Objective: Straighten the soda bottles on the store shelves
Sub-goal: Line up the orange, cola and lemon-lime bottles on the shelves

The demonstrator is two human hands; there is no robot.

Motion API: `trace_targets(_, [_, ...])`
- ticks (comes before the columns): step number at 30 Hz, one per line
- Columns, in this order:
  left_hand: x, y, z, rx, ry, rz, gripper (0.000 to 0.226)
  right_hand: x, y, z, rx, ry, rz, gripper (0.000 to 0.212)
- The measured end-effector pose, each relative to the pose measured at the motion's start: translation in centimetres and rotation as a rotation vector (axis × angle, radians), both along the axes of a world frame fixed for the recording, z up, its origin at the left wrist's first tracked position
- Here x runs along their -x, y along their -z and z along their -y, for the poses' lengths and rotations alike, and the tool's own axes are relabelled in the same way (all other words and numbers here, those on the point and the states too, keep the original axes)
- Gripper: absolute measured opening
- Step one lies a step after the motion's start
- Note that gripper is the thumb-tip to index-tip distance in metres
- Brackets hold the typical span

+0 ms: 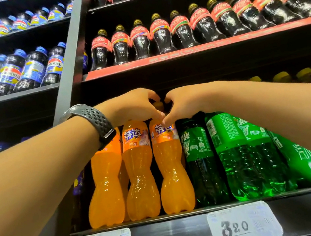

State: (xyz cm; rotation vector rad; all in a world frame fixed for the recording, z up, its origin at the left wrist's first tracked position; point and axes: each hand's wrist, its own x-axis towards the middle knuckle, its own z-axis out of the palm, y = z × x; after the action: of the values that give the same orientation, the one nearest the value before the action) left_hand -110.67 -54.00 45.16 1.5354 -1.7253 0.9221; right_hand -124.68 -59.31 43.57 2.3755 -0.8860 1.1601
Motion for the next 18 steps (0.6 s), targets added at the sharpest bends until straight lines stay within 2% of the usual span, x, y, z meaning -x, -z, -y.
trace_targets(9, [0.2,0.5,0.9,0.071,-0.021,0.05,0.068,-0.3,0.7,0.4,-0.001,-0.072,-0.006,0.065])
trace_targets(11, [0.0,0.3,0.9,0.071,-0.04,0.051,0.071,0.7,0.4,0.2,0.024,-0.093,0.017,0.058])
trace_targets(15, [-0.4,-0.1,1.0,0.056,-0.07,0.033,0.069,4.0,-0.7,0.2,0.211,-0.048,0.118,0.027])
trace_targets(18, [-0.5,-0.2,1.0,0.05,-0.05,0.005,0.068,6.6,-1.5,0.3,0.307,0.072,0.101,0.021])
